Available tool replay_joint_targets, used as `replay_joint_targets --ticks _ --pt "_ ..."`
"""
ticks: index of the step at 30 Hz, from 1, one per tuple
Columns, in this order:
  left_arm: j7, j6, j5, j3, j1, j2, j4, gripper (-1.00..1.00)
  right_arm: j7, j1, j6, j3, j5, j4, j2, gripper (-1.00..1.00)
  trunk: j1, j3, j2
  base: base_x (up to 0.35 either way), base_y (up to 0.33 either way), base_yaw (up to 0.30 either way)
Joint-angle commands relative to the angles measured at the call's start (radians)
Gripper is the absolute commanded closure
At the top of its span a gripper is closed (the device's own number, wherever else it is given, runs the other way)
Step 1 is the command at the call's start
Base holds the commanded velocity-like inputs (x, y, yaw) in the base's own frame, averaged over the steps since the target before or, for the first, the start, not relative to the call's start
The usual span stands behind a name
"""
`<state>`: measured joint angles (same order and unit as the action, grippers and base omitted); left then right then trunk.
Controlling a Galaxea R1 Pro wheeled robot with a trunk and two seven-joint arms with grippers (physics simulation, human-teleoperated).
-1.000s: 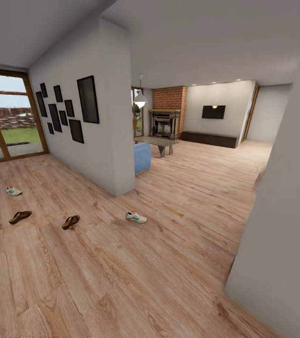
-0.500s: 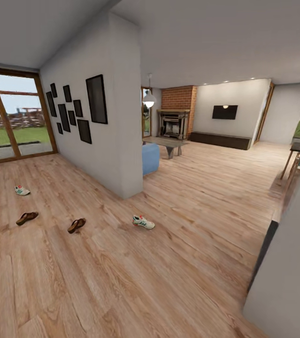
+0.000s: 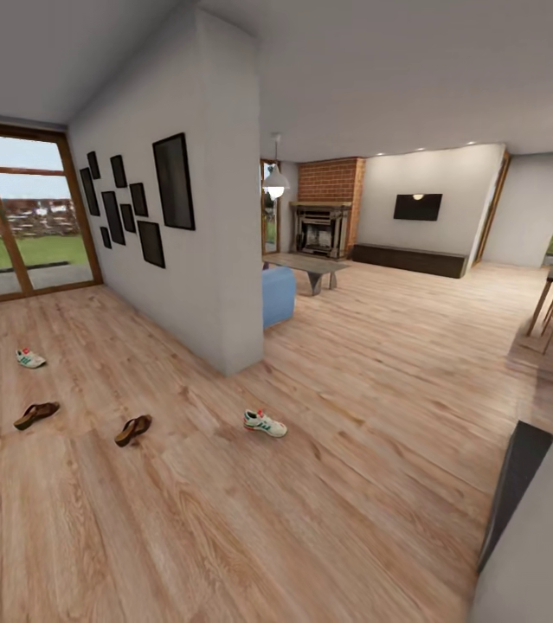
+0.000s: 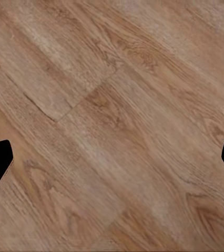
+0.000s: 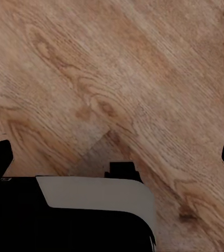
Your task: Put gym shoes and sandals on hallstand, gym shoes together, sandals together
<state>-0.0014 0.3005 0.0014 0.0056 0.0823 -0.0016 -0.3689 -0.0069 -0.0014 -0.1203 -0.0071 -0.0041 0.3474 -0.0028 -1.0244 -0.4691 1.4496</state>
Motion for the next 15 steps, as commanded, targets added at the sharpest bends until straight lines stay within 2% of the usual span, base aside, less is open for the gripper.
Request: replay_joint_targets --ticks 1,15 --pt "0.0 0.003 0.0 0.001 0.001 0.0 0.001 -1.0 -0.001 0.0 -0.002 -0.001 0.0 0.0 0.0 -1.0 -0.001 -0.001 0.0 0.341 0.084 0.0" --pt "0.0 0.003 0.0 0.001 0.001 0.0 0.001 -1.0 -0.001 0.0 -0.002 -0.001 0.0 -0.001 0.0 -1.0 -0.001 -0.001 0.0 0.334 0.126 0.0"
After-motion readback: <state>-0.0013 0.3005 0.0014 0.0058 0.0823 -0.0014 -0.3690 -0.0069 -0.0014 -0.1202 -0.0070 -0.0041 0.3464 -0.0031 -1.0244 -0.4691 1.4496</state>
